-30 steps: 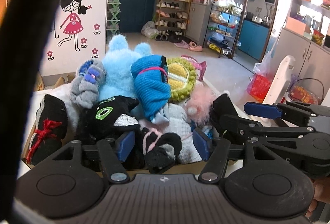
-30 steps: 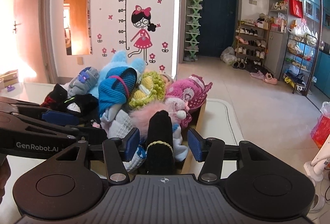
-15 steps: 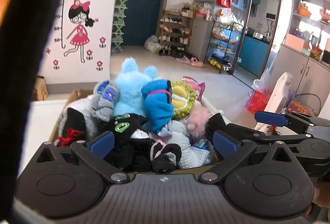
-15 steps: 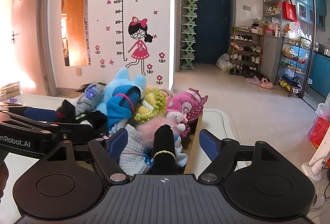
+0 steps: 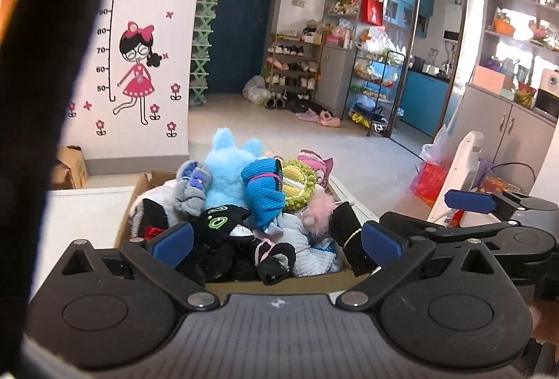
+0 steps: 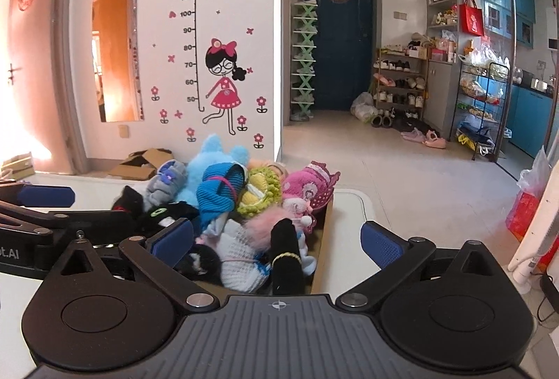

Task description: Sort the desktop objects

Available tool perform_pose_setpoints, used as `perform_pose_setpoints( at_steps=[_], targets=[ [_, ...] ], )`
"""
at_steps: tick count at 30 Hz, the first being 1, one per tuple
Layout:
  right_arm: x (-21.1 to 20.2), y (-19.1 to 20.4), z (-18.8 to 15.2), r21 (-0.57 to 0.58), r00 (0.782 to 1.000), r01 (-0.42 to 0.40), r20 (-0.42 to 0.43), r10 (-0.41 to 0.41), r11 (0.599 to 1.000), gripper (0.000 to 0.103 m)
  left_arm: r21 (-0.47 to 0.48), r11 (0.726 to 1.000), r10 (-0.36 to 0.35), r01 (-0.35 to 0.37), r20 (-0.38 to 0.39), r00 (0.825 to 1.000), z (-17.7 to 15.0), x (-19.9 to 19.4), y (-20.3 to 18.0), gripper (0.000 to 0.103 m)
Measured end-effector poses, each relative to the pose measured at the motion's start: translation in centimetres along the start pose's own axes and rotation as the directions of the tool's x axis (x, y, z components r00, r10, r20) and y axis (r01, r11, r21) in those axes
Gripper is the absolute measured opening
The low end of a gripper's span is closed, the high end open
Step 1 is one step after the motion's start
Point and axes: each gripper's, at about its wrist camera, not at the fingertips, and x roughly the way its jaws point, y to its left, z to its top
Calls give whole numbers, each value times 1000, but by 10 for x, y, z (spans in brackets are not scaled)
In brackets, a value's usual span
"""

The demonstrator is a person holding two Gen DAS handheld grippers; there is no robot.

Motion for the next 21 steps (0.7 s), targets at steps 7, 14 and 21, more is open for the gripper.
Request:
perform_pose_setpoints(
  at_steps=[7, 14, 21],
  targets=[
    [-39, 8, -9, 88, 1000, -1, -7, 2, 996, 103, 42, 997, 67, -65, -45, 997, -10, -26, -6, 102],
    [-70, 19, -23, 113, 1000, 9, -17, -7, 994, 103, 157, 982, 108, -103, -24, 994, -30, -48, -15, 102],
    [-86, 32, -32, 109, 1000, 17, -28, -14, 994, 103, 115, 981, 167, -157, -78, 983, -38, -51, -13, 102]
  ],
)
